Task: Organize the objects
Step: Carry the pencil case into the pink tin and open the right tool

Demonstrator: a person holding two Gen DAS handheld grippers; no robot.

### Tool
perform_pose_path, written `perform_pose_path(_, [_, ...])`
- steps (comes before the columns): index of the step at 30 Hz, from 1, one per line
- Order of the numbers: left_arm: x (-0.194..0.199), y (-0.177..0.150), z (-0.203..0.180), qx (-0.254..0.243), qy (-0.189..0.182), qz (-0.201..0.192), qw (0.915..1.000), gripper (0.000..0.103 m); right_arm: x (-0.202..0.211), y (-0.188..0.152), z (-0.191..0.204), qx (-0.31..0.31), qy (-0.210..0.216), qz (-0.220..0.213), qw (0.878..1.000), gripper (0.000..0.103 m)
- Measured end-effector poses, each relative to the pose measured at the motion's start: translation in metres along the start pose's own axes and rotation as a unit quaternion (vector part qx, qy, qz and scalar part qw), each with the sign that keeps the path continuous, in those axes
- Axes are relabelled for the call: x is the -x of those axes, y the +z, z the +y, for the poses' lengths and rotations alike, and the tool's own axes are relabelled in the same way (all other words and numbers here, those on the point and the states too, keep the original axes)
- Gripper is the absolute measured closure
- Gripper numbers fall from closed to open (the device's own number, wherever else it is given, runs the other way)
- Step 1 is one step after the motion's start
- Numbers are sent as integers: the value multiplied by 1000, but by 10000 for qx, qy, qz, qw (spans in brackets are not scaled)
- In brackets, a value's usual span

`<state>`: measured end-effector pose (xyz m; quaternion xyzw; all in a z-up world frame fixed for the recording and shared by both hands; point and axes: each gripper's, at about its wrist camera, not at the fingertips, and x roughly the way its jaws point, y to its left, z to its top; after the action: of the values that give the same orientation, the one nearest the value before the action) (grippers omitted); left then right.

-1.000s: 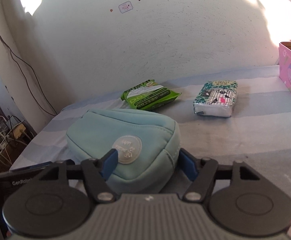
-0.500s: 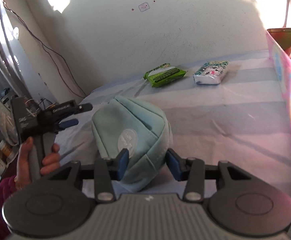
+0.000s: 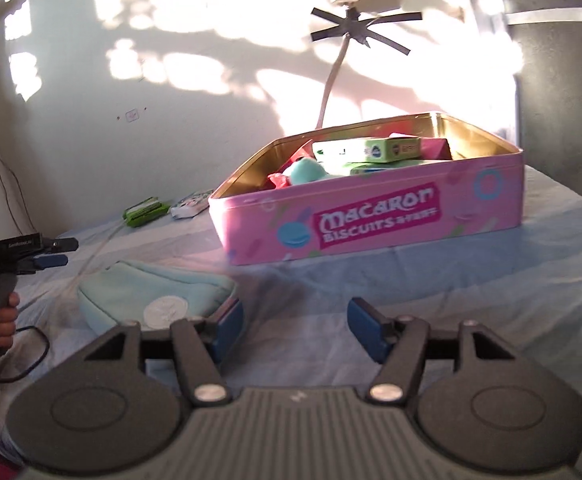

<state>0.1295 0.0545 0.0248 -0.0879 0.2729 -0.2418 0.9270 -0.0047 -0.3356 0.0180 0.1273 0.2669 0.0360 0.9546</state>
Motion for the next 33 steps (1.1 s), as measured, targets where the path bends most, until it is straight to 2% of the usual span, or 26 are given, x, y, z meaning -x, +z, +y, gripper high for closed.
perform_pose_path(2, [-1, -3, -24, -189, -326, 258, 9990, 21, 5, 0, -3, -61, 230, -43, 9997, 36])
perform_pose_path(3, [-2, -5, -35, -305, -403, 400, 9979, 21, 5, -2, 0, 18, 354, -29, 9994, 28])
perform_pose_path(5, [-11, -10, -53, -550, -391, 681, 9954, 21, -2, -6, 14, 317, 593, 59, 9977, 22])
perform_pose_path(8, [-25, -14, -58, -403, -477, 1079, 9922, 22, -17, -18, 41, 811, 893, 265, 9923, 16])
perform_pose_path(11, [-40, -26, -67, -306, -393, 1440, 9883, 30, -37, -22, 63, 1188, 796, 412, 9889, 15])
perform_pose_path(14, [-41, -31, -72, -336, -309, 1343, 9899, 35, -54, -20, 67, 1116, 799, 458, 9895, 18])
perform_pose_path(16, [-34, -26, -67, -95, -365, 1355, 9901, 39, -54, -18, 67, 1112, 852, 394, 9894, 23])
perform_pose_path(19, [-17, -10, -65, 201, -618, 1237, 9902, 39, -30, -11, 62, 1113, 1142, -12, 9872, 23])
perform_pose_path(21, [-8, 8, -78, 128, -753, 983, 9922, 39, -12, 4, 56, 1063, 1311, -390, 9849, 24])
perform_pose_path(24, [-9, 38, -110, -131, -825, 593, 9947, 39, 0, 32, 41, 865, 1268, -821, 9847, 24])
perform_pose_path(26, [-26, 59, -139, -353, -830, 455, 9949, 39, 0, 51, 24, 669, 1156, -1034, 9856, 24])
perform_pose_path(28, [-53, 75, -160, -485, -870, 485, 9938, 39, -4, 66, 5, 534, 974, -1182, 9868, 24])
perform_pose_path(33, [-137, 93, -198, -487, -933, 1043, 9890, 38, -30, 92, -47, 118, 536, -1028, 9932, 24])
